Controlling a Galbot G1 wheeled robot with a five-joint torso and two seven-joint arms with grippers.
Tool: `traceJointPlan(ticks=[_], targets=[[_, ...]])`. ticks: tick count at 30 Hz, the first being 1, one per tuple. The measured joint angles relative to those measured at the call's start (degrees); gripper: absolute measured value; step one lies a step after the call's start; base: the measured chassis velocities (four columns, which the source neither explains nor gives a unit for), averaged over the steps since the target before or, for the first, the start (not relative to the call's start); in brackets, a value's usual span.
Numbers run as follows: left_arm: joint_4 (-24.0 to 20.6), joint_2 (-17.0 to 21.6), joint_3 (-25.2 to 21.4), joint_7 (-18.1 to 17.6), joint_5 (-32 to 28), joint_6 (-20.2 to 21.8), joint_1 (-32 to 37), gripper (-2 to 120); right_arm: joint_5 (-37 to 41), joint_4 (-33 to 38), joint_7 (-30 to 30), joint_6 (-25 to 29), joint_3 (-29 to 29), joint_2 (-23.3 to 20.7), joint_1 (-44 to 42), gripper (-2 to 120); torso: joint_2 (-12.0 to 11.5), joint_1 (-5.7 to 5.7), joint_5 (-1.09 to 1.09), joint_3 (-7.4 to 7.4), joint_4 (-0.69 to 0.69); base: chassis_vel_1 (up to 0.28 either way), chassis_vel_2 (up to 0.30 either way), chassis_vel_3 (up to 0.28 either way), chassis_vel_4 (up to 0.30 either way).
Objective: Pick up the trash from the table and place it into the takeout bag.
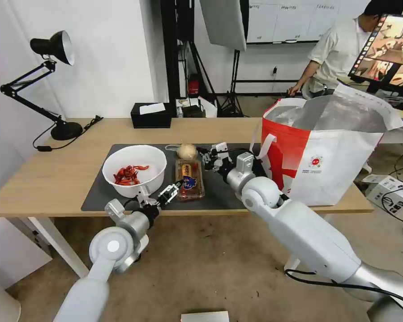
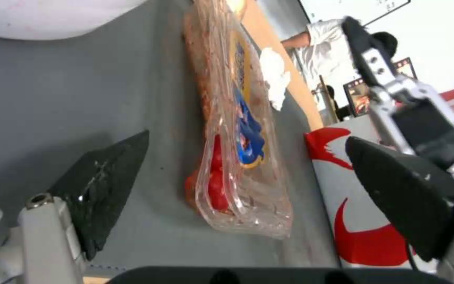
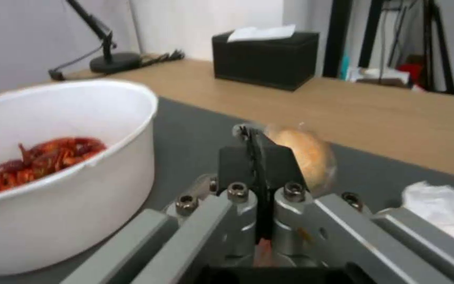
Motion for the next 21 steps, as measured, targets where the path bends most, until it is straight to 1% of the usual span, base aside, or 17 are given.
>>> traceJointPlan(ticks=[3, 6, 10, 21], targets=[[0.00, 0.00, -0.04, 0.01, 0.00, -0.01, 0.07, 100, 0.01, -1.03, -0.24, -0.41, -0.84, 0.57, 0.65, 0, 0.00, 0.00, 0.00, 0.00, 0.00, 0.000, 0.000, 0.000, 0.000], [-0.26, -0.04, -0.11, 0.06, -0.02, -0.03, 0.31, 100, -0.05, -4.09, -0.56, -1.35, -3.30, 2.10, 2.46, 0, 0.00, 0.00, 0.00, 0.00, 0.01, 0.000, 0.000, 0.000, 0.000], [-0.42, -0.05, -0.36, 0.13, -0.25, -0.08, 0.30, 100, -0.14, -6.04, -0.57, -2.48, -4.67, 2.79, 3.57, 0, 0.00, 0.00, 0.00, 0.00, 0.00, 0.000, 0.000, 0.000, 0.000], [-0.30, -0.04, -0.77, 0.30, -0.34, -0.14, 0.38, 100, -0.18, -7.58, -0.82, -2.87, -5.64, 3.12, 3.80, 0, 0.00, 0.00, 0.00, 0.00, 0.00, 0.000, 0.000, 0.000, 0.000]])
